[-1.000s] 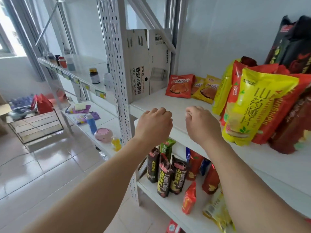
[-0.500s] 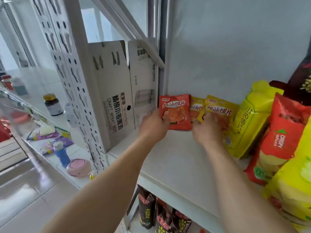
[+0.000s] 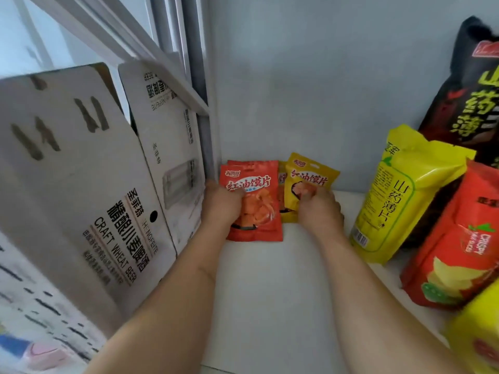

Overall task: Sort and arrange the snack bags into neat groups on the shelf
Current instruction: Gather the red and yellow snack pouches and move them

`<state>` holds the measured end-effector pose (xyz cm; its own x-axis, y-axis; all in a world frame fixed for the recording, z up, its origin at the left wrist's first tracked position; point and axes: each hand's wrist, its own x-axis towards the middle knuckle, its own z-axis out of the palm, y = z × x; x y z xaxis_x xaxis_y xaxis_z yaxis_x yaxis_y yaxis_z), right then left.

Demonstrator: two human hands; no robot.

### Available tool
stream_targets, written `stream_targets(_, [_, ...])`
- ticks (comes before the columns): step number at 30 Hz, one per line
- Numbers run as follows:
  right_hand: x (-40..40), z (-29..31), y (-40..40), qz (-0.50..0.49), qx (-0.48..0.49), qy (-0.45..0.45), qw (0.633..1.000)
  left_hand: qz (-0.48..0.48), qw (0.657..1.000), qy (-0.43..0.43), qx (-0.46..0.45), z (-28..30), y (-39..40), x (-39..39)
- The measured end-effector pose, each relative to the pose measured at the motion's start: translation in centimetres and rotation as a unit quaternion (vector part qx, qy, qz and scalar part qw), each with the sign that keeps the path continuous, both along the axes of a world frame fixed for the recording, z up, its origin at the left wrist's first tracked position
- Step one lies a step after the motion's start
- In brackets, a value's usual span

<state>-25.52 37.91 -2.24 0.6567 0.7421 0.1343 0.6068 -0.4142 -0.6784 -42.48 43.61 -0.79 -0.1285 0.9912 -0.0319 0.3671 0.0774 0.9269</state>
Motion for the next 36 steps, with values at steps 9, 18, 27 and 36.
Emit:
stream_targets(9, [0.9,0.1,2.0,-0.089,-0.042,0.044,0.994,-0.052,0.976,-0.198,-0.08,-1.2,2.0,-2.2])
stream_targets(18, [1.5,0.5,3.7,-0.046,-0.024,0.082,0.995,-0.046,0.966,-0.233,-0.101,-0.8,1.5,-4.0])
stream_targets(27, [1.3,1.0,4.6,0.002,-0.058,0.094,0.994,-0.028,0.97,-0.224,-0.091,-1.2,1.4,-3.8])
stream_targets(36, [2.1,1.2,4.7,0.041,0.025,0.226,0.973,-0.015,0.975,-0.208,-0.075,-1.2,1.3,-3.6])
